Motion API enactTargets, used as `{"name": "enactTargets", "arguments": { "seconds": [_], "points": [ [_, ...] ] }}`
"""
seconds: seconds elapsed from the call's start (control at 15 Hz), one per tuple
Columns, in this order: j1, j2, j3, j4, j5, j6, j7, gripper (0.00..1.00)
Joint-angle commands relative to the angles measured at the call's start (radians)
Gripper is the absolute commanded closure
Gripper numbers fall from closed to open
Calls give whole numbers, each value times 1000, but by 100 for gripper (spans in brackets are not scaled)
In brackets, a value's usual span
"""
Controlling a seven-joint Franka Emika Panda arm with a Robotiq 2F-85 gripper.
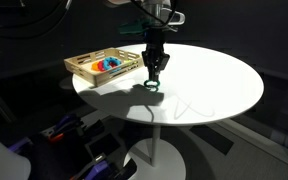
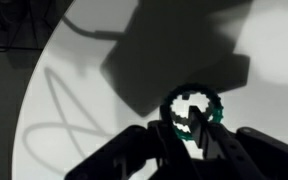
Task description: Remove the dark green ring from the box
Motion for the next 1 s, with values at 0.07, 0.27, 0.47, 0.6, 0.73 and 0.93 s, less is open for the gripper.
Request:
{"name": "enactTargets", "arguments": {
  "seconds": [0.07,0.27,0.47,0.6,0.73,0.93],
  "points": [
    [-9,-18,-5,-6,9,-30,-25,34],
    [-11,-38,0,-4,33,-42,-72,10],
    [-13,-62,8,2,86,-62,-153,0],
    [-13,-82,13,9,137,-87,-225,0],
    [-11,-106,17,19,177,-127,-279,0],
    [-5,-149,23,35,181,-202,-296,0]
  ]
}}
